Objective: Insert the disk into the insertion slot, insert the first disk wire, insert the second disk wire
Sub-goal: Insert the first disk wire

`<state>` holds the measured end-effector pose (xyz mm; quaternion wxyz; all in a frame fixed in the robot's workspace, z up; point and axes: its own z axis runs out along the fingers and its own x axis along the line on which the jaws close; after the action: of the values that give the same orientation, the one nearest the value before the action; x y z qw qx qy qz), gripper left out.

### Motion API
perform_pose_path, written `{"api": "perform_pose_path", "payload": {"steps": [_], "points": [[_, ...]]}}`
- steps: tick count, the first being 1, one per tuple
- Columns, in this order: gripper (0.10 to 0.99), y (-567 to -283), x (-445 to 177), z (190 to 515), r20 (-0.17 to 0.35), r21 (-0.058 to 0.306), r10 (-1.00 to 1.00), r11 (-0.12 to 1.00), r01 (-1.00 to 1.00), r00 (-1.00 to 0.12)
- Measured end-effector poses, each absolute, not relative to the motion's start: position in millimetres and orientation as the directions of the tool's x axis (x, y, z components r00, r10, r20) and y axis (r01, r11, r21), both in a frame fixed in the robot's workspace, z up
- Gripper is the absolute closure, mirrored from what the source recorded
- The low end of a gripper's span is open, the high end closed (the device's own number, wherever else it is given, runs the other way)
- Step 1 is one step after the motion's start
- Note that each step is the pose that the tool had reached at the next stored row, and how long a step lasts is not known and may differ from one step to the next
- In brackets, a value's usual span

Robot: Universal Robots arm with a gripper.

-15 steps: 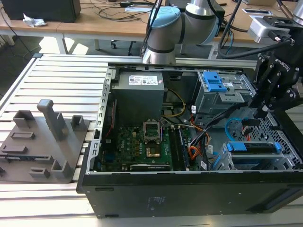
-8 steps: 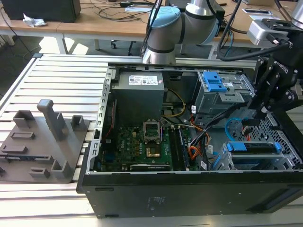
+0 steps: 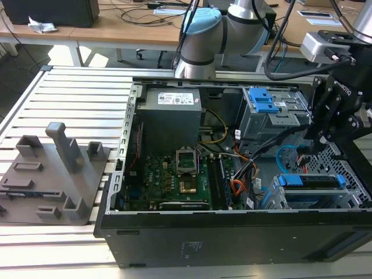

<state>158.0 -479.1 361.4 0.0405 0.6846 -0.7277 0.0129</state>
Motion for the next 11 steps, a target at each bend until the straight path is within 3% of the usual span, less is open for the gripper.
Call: {"api": "perform_pose_path", "payload": {"steps": [11], "points": [[0.737,-479.1,158.1,352.2,0.100,0.035,-0.993,0.063,-0.997,-0.059]]}}
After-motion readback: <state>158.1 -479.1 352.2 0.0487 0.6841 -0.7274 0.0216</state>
